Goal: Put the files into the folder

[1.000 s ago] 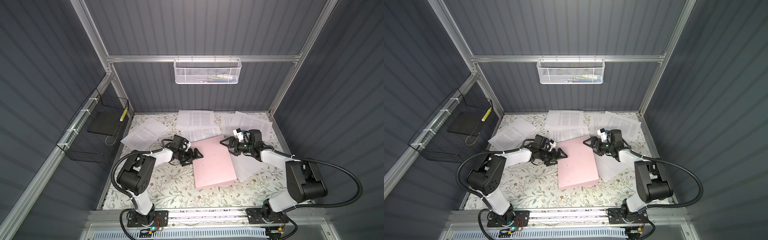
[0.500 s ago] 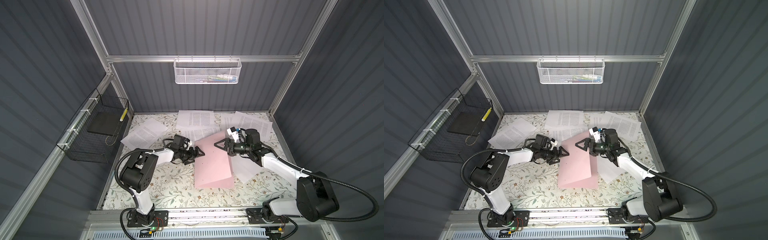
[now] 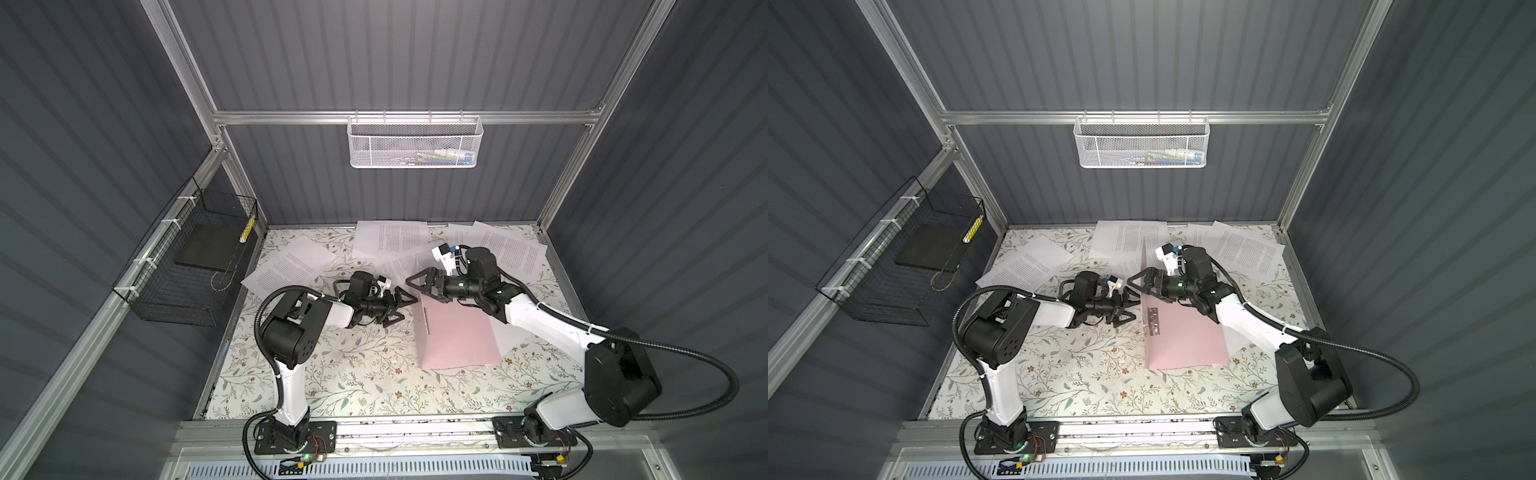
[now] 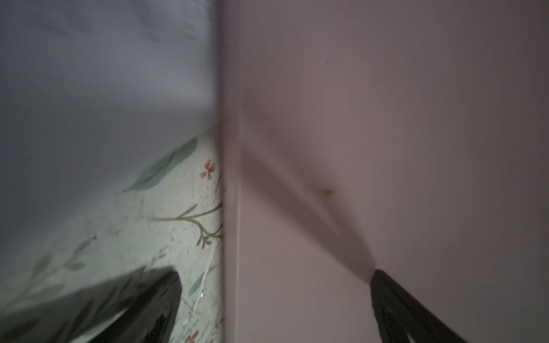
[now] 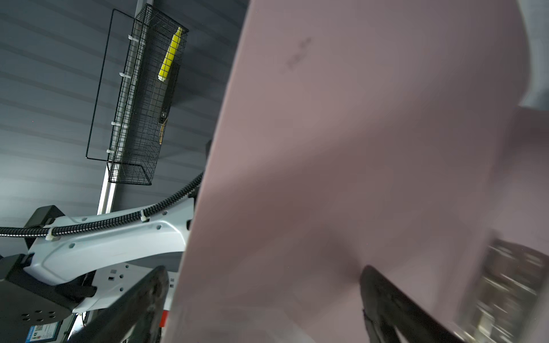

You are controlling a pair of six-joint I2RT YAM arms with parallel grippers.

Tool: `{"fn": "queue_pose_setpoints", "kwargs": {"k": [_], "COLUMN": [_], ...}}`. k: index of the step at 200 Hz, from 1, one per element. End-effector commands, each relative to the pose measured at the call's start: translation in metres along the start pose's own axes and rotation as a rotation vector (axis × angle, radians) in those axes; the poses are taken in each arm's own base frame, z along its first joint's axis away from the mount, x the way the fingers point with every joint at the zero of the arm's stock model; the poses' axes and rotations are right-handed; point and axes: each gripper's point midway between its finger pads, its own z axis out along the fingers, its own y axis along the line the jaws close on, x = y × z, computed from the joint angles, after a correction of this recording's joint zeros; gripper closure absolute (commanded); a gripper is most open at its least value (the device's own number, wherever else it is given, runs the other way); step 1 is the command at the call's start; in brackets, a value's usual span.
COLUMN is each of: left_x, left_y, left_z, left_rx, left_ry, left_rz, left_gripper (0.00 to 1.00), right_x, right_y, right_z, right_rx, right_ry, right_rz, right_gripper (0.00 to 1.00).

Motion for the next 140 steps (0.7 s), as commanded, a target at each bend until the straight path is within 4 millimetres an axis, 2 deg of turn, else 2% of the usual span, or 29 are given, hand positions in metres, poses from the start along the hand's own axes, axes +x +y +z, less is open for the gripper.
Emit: {"fn": "queue_pose_setpoints", "kwargs": {"k": [1,18,29,58,79,97,119,140], "left_x": [0.000,0.000,-0.003,-0.016,-0.023,-0.028,-0.033,-0.032], "left_y": [0.007,0.018,0.016,0.020,0.013,-0.013,-0.059,-0.100], "left_z": [-0.013,-0.036,-0.054,-0.105,-0.140,-0.165,-0.190,-0.194], "left_rx": [-0.034,-0.216,-0.298,-0.403,-0.451,-0.464,-0.480,-0.429], "left_ry": [-0.013,-0.029,-0.054,-0.155,-0.235,-0.297,-0.362,-0.363], "left_rz": [-0.056,0.006,0.042,-0.011,-0.006,0.047,0.161,0.269], "left_gripper": [0.00,0.00,0.00,0.00,0.00,0.00,0.00,0.00], "right_x": [-0.005,-0.001,0.001,0.006,0.014,0.021,0.029,0.036], "right_y": [0.016,0.012,0.006,-0.013,-0.034,-0.050,-0.062,-0.074], "right_z": [0.012,0.019,0.025,0.036,0.043,0.048,0.054,0.056], "right_rx": [-0.064,-0.075,-0.071,-0.065,-0.021,0.006,0.003,-0.010], "right_ry": [-0.007,-0.001,0.002,0.012,0.030,0.043,0.056,0.061], "right_rz": [-0.026,-0.025,-0.017,0.009,0.022,0.038,0.063,0.078], "right_gripper": [0.01,0.01,0.01,0.01,0.01,0.01,0.01,0.03]}}
